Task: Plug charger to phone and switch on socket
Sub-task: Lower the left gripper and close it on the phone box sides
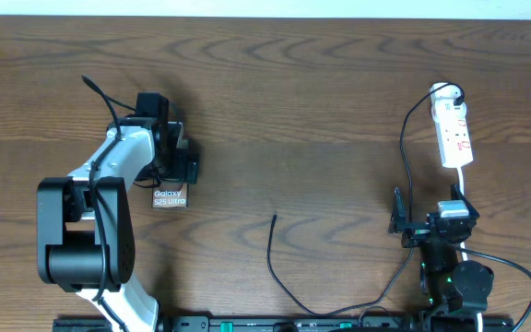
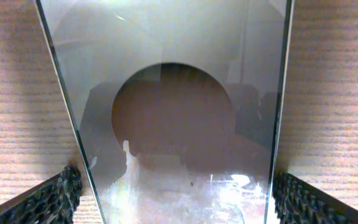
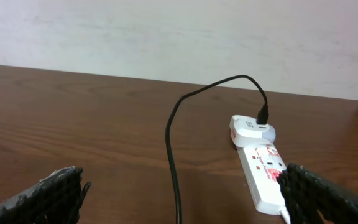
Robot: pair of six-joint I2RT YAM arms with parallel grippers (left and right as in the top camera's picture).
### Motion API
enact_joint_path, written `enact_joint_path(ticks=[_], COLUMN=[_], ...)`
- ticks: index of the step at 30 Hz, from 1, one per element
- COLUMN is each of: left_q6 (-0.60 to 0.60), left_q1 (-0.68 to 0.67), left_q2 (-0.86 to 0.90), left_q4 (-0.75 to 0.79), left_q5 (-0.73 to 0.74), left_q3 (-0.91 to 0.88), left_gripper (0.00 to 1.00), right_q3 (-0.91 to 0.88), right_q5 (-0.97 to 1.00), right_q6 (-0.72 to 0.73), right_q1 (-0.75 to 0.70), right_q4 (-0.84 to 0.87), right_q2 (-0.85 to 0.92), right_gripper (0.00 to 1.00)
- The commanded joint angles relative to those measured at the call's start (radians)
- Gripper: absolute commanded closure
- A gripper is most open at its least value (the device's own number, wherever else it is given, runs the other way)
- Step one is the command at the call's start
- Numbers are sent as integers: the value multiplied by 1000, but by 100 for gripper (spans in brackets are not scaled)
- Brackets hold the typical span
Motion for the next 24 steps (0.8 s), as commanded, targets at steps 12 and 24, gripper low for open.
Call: enact_joint_path(ticks=[12,24], left_q6=[19,22], left_q1=[2,2], left_q2=[5,5], left_q4=[18,27], left_q5=[0,0], left_q3=[-25,-46], left_gripper=[4,4], right_q3=[-1,-1], right_q5=[1,1], right_q6=[-5,-5], right_q1=[-7,-7], right_q4=[-4,-4], right_q2=[-1,-1], right_gripper=[1,1])
